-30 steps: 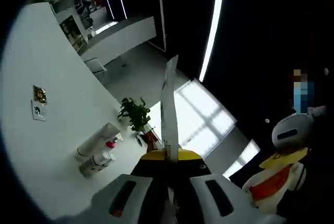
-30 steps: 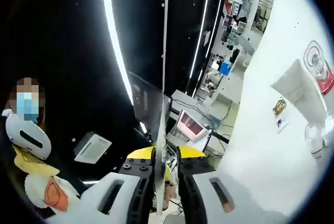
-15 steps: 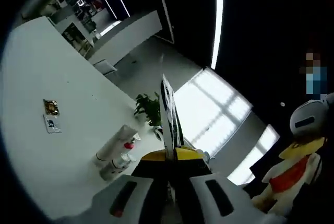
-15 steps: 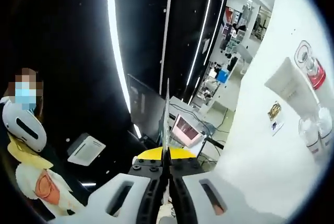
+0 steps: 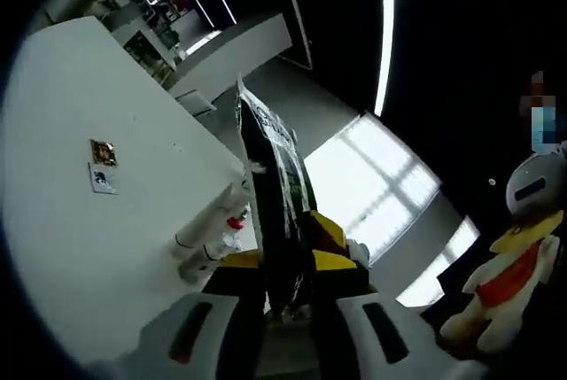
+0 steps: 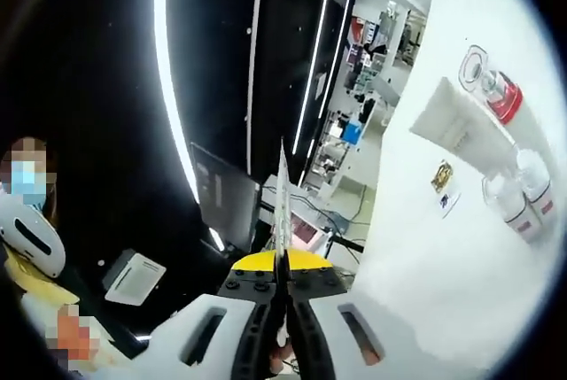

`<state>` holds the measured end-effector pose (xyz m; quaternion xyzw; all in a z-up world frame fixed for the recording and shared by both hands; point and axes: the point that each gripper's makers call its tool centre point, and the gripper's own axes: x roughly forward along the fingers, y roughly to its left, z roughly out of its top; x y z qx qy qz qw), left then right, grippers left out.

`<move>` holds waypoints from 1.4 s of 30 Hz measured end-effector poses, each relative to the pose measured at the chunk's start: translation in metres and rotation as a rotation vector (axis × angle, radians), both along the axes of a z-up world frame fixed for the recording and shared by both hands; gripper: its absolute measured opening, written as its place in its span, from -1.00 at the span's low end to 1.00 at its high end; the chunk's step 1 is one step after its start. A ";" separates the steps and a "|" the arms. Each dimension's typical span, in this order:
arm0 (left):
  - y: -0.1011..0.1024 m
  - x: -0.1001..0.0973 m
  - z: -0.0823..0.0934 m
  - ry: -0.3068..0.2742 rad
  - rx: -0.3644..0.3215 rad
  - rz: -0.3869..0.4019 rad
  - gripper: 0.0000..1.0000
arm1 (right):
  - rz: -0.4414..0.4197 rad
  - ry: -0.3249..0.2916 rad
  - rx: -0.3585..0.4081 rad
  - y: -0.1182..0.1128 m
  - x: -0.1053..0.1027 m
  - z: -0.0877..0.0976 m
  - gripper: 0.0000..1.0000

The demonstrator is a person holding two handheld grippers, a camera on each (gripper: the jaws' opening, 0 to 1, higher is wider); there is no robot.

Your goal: Arrange the skincare products in the storage area until every visible bottle or jar stands upright without overlapping.

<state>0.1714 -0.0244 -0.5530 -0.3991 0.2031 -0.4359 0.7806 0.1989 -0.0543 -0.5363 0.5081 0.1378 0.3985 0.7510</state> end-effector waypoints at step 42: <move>-0.009 0.035 -0.058 0.192 0.036 -0.013 -1.00 | 0.117 -0.281 -0.564 -0.024 -0.018 -0.055 0.08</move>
